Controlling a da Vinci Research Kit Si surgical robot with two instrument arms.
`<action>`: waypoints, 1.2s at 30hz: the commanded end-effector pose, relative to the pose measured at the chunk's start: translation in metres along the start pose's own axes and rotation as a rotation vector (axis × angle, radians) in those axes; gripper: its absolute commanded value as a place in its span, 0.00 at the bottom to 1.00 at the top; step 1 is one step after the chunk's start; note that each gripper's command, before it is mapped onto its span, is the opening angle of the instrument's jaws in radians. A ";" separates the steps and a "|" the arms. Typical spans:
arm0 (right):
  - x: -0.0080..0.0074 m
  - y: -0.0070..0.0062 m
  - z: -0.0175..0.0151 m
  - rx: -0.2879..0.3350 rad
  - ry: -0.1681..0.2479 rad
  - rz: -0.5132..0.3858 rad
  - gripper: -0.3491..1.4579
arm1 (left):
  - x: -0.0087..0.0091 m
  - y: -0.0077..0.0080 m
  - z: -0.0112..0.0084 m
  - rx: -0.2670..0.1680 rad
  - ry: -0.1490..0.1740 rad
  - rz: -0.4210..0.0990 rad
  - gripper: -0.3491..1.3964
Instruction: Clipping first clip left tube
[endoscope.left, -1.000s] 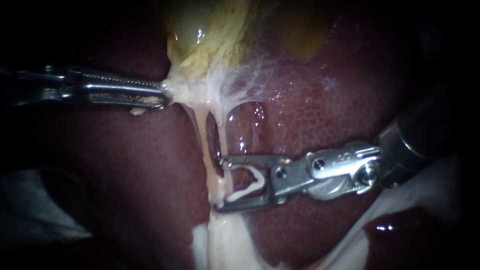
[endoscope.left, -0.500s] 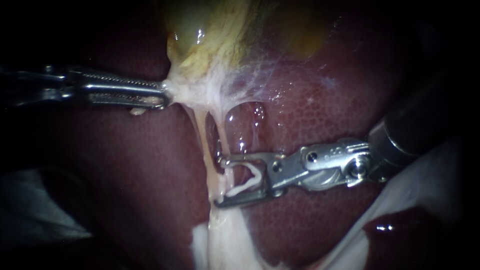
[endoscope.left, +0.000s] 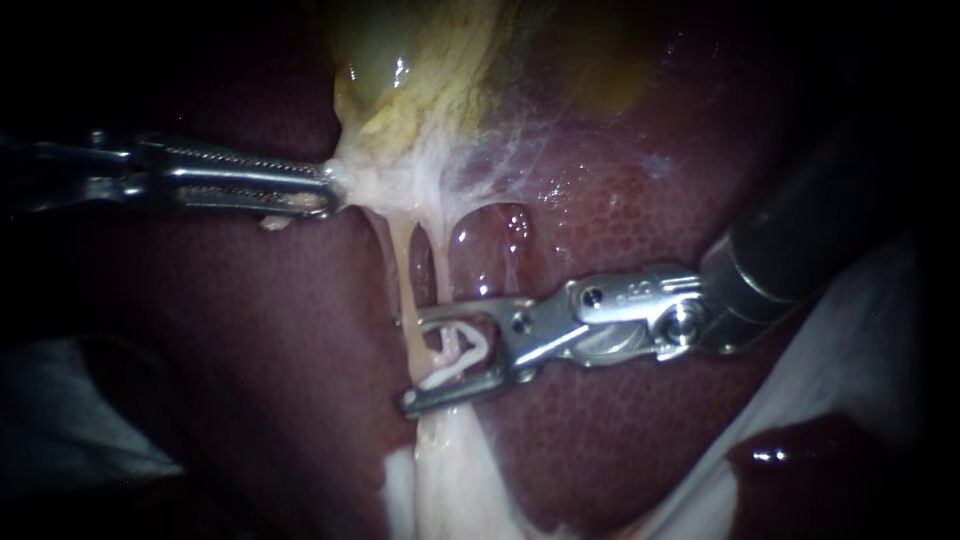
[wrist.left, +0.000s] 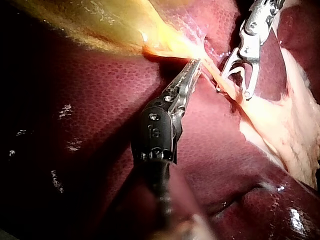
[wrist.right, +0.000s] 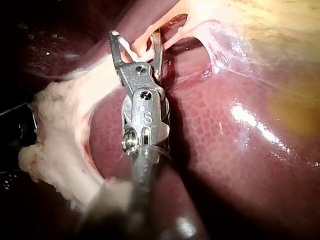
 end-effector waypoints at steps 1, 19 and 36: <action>0.0001 0.0000 0.0001 0.010 -0.002 0.000 0.46 | 0.0000 0.0000 0.0000 -0.001 0.000 0.000 0.00; 0.0026 -0.0046 0.0016 0.091 0.019 0.012 0.35 | 0.0000 0.0000 0.0000 -0.001 0.000 0.000 0.00; 0.0026 -0.0042 0.0010 0.080 0.023 0.085 0.00 | 0.0001 0.0000 -0.0001 -0.001 0.000 0.000 0.00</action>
